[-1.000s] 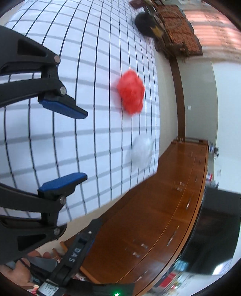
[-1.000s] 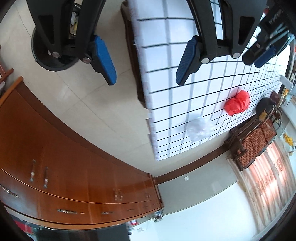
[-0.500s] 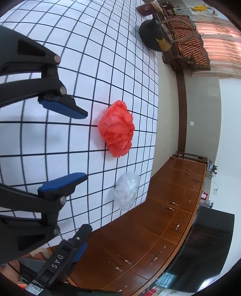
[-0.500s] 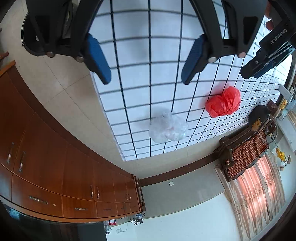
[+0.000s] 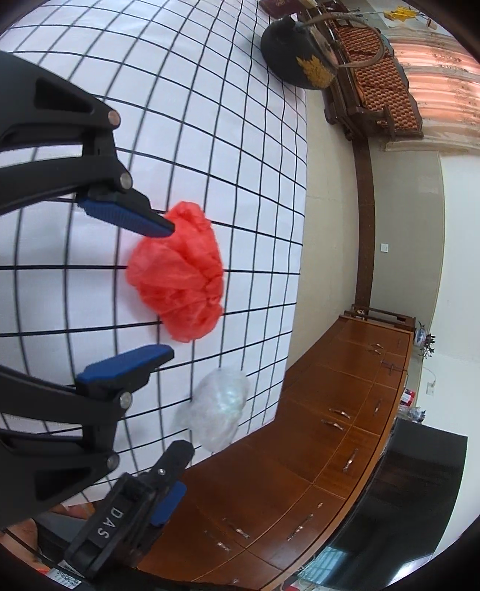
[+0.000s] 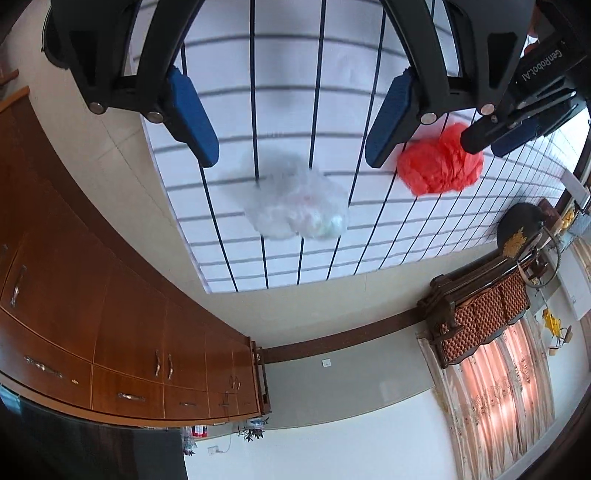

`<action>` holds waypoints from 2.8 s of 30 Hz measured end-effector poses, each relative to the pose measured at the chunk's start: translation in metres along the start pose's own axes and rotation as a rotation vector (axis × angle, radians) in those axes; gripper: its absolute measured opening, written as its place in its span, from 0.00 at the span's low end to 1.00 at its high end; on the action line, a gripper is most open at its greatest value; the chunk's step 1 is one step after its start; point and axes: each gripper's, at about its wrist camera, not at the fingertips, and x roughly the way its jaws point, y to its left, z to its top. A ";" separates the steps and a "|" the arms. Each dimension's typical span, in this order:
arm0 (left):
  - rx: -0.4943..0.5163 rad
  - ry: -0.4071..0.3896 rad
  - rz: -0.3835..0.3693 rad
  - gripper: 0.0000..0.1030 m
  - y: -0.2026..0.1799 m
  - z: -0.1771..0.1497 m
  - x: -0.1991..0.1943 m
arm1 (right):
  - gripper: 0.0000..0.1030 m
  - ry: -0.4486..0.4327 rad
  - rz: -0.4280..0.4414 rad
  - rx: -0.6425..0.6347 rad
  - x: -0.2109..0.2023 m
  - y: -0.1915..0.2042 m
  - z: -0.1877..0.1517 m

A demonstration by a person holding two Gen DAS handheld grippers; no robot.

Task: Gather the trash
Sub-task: 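Grasp the red plastic bag with the left tool while the right tool grasps the clear bag, then carry the red bag and clear plastic bag over the black bin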

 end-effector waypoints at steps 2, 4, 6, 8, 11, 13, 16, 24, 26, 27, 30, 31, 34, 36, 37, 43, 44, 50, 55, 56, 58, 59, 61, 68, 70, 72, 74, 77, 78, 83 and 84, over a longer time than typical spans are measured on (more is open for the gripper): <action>-0.011 0.001 -0.002 0.60 0.000 0.004 0.004 | 0.81 -0.009 -0.003 0.006 0.006 0.000 0.008; -0.018 0.007 -0.003 0.60 0.001 0.007 0.010 | 0.81 -0.009 -0.006 0.012 0.013 -0.001 0.015; -0.015 0.025 0.007 0.60 0.001 0.008 0.020 | 0.81 -0.005 -0.005 0.013 0.021 -0.002 0.021; -0.020 0.035 0.012 0.60 0.001 0.008 0.026 | 0.81 0.005 -0.011 0.003 0.030 -0.001 0.026; -0.027 0.034 0.022 0.60 0.002 0.008 0.033 | 0.81 0.025 -0.012 -0.005 0.042 0.002 0.028; -0.034 0.034 0.020 0.60 0.002 0.008 0.036 | 0.81 0.046 0.000 -0.007 0.050 0.003 0.028; -0.036 0.033 0.023 0.60 0.001 0.007 0.039 | 0.81 0.067 0.016 0.004 0.059 0.001 0.026; -0.041 0.026 0.018 0.39 -0.001 0.005 0.044 | 0.35 0.100 0.055 -0.024 0.072 0.007 0.022; -0.042 0.024 0.017 0.30 0.000 0.005 0.044 | 0.24 0.101 0.058 -0.034 0.072 0.008 0.020; -0.043 0.022 0.014 0.24 0.000 0.004 0.043 | 0.22 0.099 0.058 -0.041 0.071 0.008 0.020; -0.056 0.013 -0.001 0.17 0.001 0.004 0.041 | 0.15 0.091 0.071 -0.038 0.068 0.008 0.019; -0.057 0.010 -0.004 0.16 0.001 0.004 0.041 | 0.15 0.084 0.072 -0.038 0.066 0.008 0.018; -0.054 0.000 -0.014 0.15 0.000 0.004 0.036 | 0.14 0.062 0.086 -0.034 0.057 0.008 0.019; -0.041 -0.014 -0.016 0.15 -0.003 0.005 0.031 | 0.14 0.058 0.100 -0.033 0.051 0.008 0.019; -0.027 -0.023 -0.015 0.15 -0.005 0.005 0.027 | 0.14 0.055 0.107 -0.030 0.047 0.008 0.018; 0.014 -0.043 -0.022 0.15 -0.012 0.001 0.011 | 0.14 0.051 0.110 -0.049 0.027 0.003 0.012; 0.018 -0.044 -0.021 0.15 -0.013 0.000 0.009 | 0.14 0.050 0.109 -0.051 0.024 0.002 0.011; 0.040 -0.058 -0.017 0.15 -0.020 -0.009 -0.005 | 0.14 0.051 0.108 -0.061 0.004 -0.003 -0.002; 0.043 -0.070 -0.024 0.15 -0.022 -0.016 -0.018 | 0.14 0.036 0.111 -0.067 -0.017 -0.005 -0.011; 0.042 -0.071 -0.028 0.15 -0.022 -0.019 -0.021 | 0.14 0.034 0.112 -0.064 -0.020 -0.006 -0.012; 0.045 -0.072 -0.029 0.15 -0.023 -0.023 -0.025 | 0.14 0.033 0.115 -0.052 -0.030 -0.010 -0.019; 0.045 -0.072 -0.030 0.15 -0.023 -0.025 -0.026 | 0.14 0.035 0.115 -0.049 -0.032 -0.011 -0.021; 0.041 -0.069 -0.035 0.15 -0.022 -0.031 -0.030 | 0.14 0.034 0.113 -0.048 -0.041 -0.013 -0.028; 0.047 -0.073 -0.041 0.15 -0.024 -0.046 -0.044 | 0.14 0.036 0.121 -0.039 -0.069 -0.022 -0.054; 0.050 -0.070 -0.042 0.15 -0.026 -0.051 -0.046 | 0.14 0.039 0.125 -0.040 -0.076 -0.023 -0.062; 0.055 -0.067 -0.043 0.15 -0.028 -0.056 -0.048 | 0.14 0.041 0.127 -0.043 -0.081 -0.024 -0.068; 0.062 -0.062 -0.047 0.15 -0.031 -0.062 -0.051 | 0.14 0.041 0.127 -0.046 -0.086 -0.025 -0.073; 0.072 -0.061 -0.051 0.15 -0.034 -0.070 -0.057 | 0.14 0.036 0.125 -0.049 -0.097 -0.028 -0.082; 0.075 -0.059 -0.052 0.15 -0.036 -0.074 -0.058 | 0.14 0.036 0.126 -0.045 -0.100 -0.030 -0.085; 0.079 -0.038 -0.055 0.15 -0.041 -0.089 -0.062 | 0.14 0.041 0.131 -0.039 -0.115 -0.038 -0.101; 0.079 -0.035 -0.058 0.15 -0.042 -0.092 -0.064 | 0.14 0.039 0.129 -0.046 -0.119 -0.038 -0.104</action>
